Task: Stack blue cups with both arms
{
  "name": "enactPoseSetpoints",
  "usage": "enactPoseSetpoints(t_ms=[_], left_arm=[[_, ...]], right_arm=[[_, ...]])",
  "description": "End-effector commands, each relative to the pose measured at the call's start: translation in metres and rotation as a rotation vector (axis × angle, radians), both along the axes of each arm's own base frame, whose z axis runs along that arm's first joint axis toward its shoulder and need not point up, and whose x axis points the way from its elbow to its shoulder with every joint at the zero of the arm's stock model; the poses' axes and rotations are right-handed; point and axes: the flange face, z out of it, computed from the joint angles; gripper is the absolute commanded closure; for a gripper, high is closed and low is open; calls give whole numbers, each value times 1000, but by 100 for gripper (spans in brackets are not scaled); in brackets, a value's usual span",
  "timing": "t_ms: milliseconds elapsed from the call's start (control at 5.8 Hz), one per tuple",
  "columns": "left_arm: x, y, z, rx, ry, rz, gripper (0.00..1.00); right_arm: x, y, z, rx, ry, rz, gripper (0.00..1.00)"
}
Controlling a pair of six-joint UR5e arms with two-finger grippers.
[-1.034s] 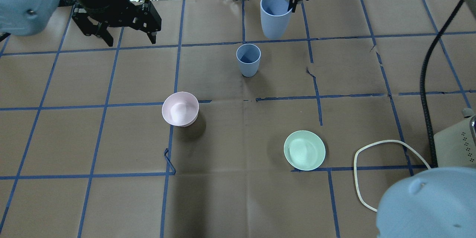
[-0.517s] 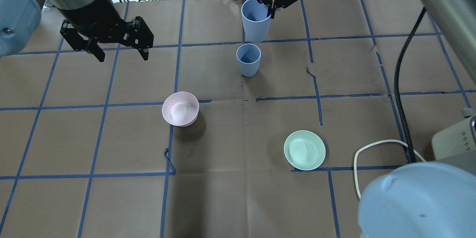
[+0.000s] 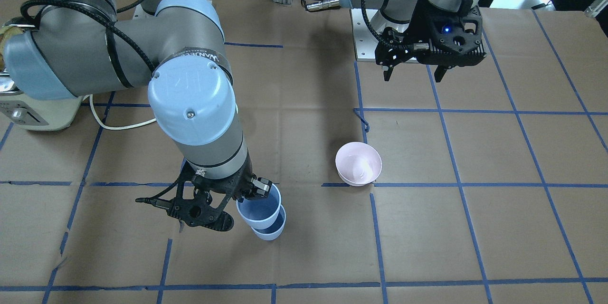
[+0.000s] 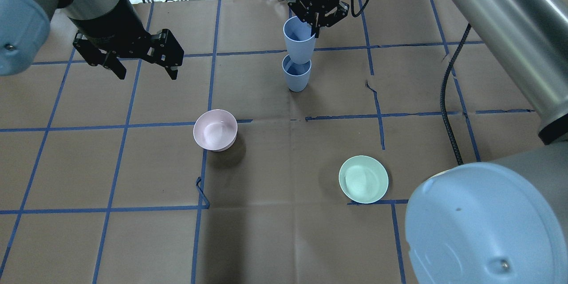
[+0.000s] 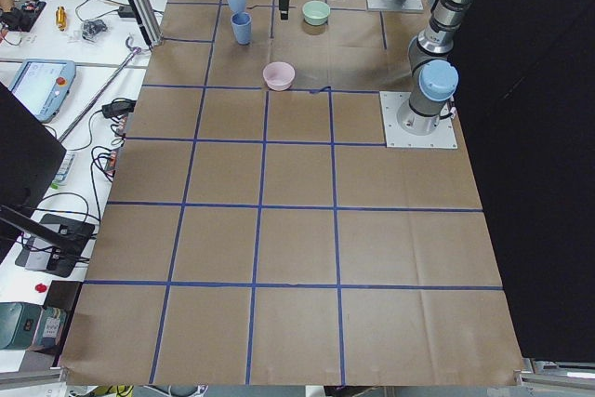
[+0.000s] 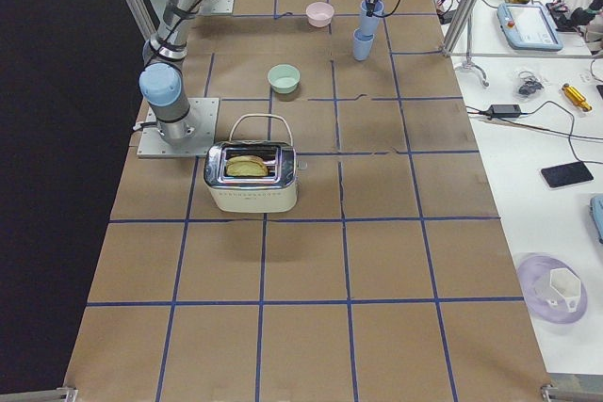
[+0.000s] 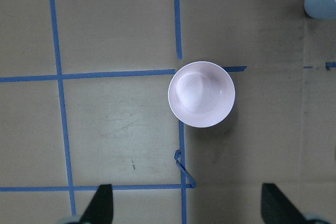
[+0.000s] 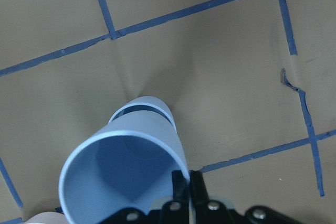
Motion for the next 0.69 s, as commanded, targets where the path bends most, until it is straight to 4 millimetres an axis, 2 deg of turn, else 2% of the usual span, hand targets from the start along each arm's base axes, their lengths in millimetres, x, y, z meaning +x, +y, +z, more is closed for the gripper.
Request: enactPoseSetpoints(t_ms=[0,172,345,517], left_arm=[[1,0,1,-5,-1,7,0],[3,-2,6,-18,-4,12,0],[3,-1,6,-16,-4,13,0],[3,-2,6,-18,-5,15,0]], right_arm=[[12,0,-18,19,5,16,92],[17,2,-24,28,7,23,92],[18,1,-28,36,9,23,84],[16,2,-34,43,13,37,10]])
